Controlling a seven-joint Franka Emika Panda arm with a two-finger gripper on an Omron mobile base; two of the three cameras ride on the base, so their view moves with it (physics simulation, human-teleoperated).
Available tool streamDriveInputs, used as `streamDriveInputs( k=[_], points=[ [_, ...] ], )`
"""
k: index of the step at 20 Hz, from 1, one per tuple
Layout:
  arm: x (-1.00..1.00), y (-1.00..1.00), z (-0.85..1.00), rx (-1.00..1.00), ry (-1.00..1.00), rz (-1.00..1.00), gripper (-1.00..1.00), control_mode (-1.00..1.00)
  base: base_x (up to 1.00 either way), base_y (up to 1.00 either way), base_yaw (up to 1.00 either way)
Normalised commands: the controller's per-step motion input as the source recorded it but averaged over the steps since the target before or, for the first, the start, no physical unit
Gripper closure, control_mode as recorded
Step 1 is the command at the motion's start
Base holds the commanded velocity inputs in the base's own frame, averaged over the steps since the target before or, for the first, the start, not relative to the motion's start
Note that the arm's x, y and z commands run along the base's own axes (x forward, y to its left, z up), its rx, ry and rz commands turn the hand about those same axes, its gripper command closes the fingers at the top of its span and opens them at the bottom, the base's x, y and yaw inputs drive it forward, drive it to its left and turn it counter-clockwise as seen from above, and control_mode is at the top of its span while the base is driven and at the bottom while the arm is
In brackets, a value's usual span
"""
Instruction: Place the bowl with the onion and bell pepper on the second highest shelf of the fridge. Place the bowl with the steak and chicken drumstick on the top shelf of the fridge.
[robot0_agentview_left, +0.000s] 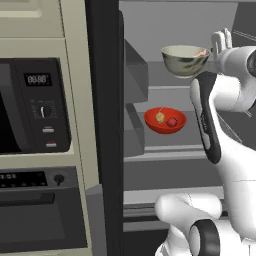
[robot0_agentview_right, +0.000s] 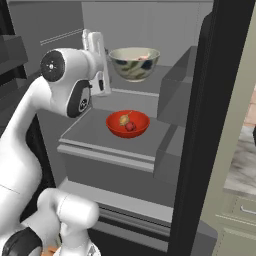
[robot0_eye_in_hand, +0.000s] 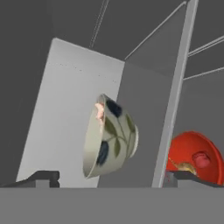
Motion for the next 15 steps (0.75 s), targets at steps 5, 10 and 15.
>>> streamDriveInputs(
  k=[5,10,15],
  points=[
    [-1.0,0.29,0.0,0.0,-0.07,-0.02,-1.0,-1.0,0.0,0.0,0.0],
    [-1.0,0.14,-0.03,0.0,0.0,-0.02,-1.0,-1.0,0.0,0.0,0.0],
    [-1.0,0.01,-0.34,0.0,0.0,-0.06,-1.0,-1.0,0.0,0.0,0.0]
  ],
)
